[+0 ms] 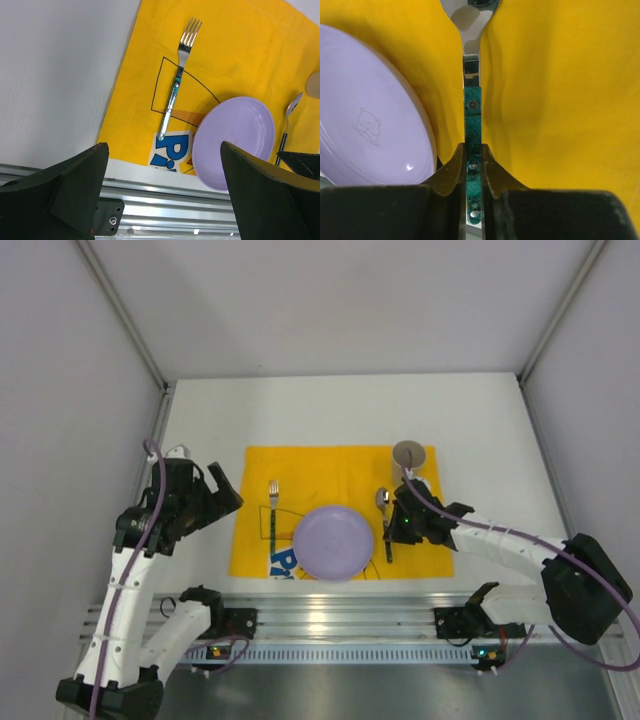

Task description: Set the dinner table for one person

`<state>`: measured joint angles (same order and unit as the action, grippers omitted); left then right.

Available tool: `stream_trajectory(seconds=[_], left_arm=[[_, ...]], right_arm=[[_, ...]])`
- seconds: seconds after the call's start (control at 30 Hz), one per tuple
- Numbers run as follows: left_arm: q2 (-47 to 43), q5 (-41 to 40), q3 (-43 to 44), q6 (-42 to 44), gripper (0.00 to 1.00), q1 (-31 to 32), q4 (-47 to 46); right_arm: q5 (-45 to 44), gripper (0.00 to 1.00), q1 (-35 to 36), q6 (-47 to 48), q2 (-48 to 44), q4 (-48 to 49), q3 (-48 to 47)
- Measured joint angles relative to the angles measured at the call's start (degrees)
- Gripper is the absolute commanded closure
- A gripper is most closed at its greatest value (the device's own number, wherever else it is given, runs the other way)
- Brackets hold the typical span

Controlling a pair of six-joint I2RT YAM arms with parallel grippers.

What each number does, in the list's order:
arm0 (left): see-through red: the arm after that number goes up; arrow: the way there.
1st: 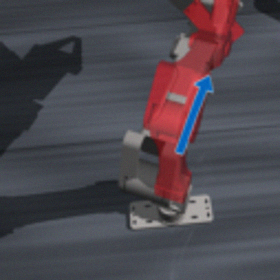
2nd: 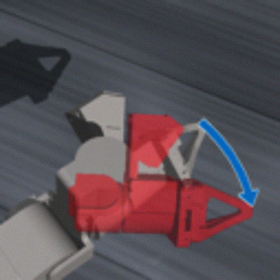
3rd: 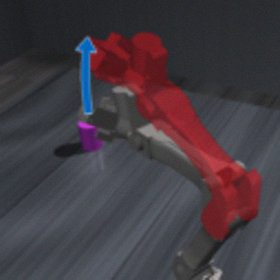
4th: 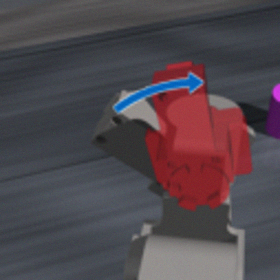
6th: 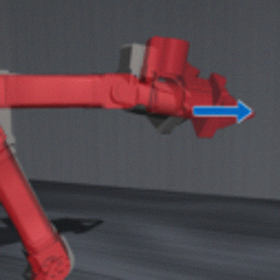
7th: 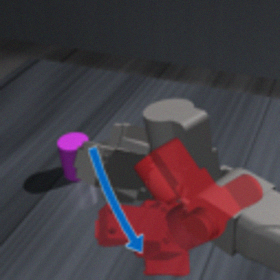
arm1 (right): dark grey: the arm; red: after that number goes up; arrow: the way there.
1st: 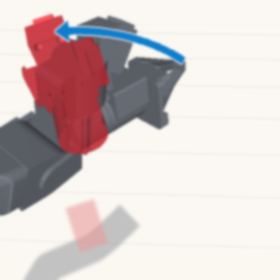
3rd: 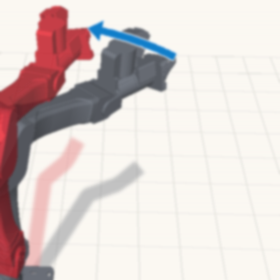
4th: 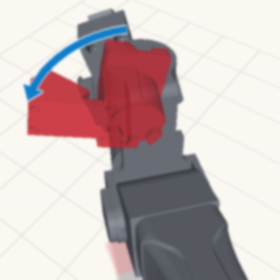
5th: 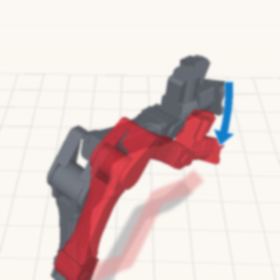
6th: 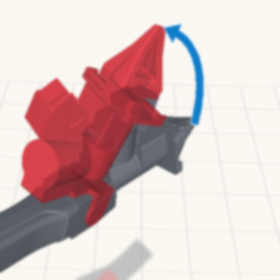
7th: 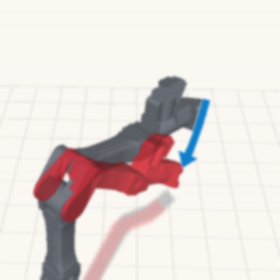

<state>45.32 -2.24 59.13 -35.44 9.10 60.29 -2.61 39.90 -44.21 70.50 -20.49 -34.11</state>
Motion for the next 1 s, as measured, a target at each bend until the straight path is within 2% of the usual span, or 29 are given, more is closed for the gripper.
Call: stream_trajectory(seconds=[0.07, 0.1, 0.13, 0.3, 0.43, 0.57, 0.67, 0.77, 1.0], left_arm=[[0.81, 0.0, 0.0, 0.46, 0.01, 0.0, -0.02], [1.22, 0.0, 0.0, 0.7, 0.01, 0.0, -0.04], [1.49, 0.0, 0.0, 0.92, 0.01, 0.0, -0.07], [3.23, -0.2, 0.0, 1.99, 0.01, 0.0, -0.61], [6.29, -0.17, 0.0, 2.64, 0.02, 0.0, -1.9], [9.38, -0.2, 0.02, 3.17, 0.01, 0.0, -4.35], [11.39, -0.22, 0.11, 4.09, 0.02, 0.0, -6.12], [13.49, -0.15, 1.11, 5.22, 0.01, 0.0, -8.13], [13.79, -0.42, 1.31, 6.71, 0.01, 0.0, -14.67]], right_arm=[[-0.17, 0.68, 0.0, -0.37, 0.74, 1.42, 0.0], [-0.35, 0.54, 0.02, -0.52, 0.83, 1.88, 0.0], [-0.42, 0.47, 0.02, -0.76, 0.85, 2.16, -0.04], [-1.01, 0.29, 0.09, -0.42, 0.09, 0.74, -1.14], [-1.97, 0.27, 0.5, 0.7, -6.56, -3.85, -3.15], [-2.19, 0.26, 2.43, 3.13, -18.93, -10.1, -5.42], [-0.24, 0.17, 3.13, 5.44, -31.54, -14.71, -7.04], [0.37, 0.0, 3.21, 5.86, -42.75, -19.56, -8.74], [-3.13, 0.0, 3.32, 0.35, -63.95, -33.03, -9.18]])
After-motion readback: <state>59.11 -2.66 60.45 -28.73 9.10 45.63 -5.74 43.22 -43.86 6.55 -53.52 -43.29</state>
